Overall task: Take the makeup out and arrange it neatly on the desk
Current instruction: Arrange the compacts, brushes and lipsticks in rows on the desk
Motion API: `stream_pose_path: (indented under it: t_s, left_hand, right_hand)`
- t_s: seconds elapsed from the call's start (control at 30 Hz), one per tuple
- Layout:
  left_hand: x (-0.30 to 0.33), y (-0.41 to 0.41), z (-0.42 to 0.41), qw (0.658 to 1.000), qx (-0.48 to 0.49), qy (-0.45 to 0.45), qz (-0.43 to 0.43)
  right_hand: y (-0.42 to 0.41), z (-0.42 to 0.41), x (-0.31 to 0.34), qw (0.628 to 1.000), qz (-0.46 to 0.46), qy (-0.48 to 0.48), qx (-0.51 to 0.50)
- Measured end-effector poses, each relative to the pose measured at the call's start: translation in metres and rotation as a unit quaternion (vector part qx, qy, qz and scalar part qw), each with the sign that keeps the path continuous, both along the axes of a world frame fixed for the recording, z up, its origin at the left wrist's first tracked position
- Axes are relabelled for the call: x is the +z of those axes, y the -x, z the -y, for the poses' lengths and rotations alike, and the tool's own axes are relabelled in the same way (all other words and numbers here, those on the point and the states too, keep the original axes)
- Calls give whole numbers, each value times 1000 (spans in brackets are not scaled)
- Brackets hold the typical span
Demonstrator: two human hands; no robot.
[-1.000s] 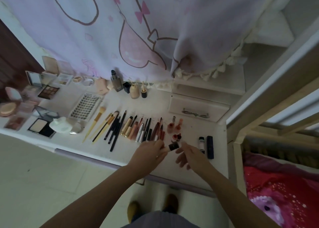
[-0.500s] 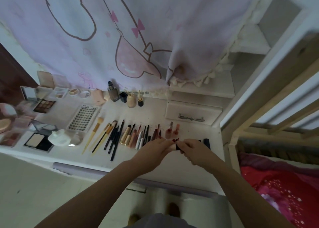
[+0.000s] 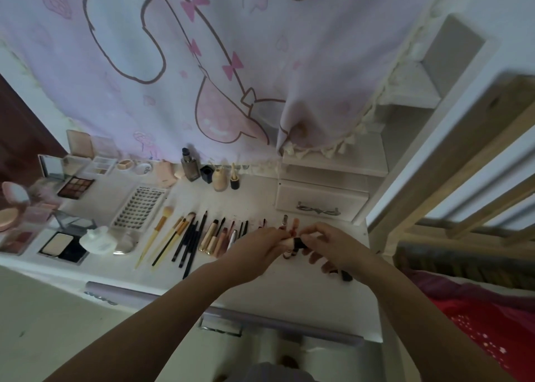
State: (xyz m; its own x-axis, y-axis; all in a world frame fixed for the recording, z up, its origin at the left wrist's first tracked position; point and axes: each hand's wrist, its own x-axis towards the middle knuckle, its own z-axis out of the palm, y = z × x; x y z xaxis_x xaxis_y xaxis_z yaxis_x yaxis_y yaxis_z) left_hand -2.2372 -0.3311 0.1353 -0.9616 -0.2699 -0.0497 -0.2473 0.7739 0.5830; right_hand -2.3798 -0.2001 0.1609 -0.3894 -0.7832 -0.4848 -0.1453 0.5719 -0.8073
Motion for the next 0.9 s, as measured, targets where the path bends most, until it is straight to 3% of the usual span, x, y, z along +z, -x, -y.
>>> stream_pose_path:
  t_s: [0.17,0.6,0.9]
  left_hand:
    - [-1,1,0,1000,5,0,-11]
    - [-2,4,5,999,16,-8,-29]
    - [-2,6,5,1000,14,-16,-21]
  right_hand:
    - [5,3,1,998,-39,-15,46]
    - [8,6,1,1000,10,6,14]
    - [12,8,4,999,-15,20,28]
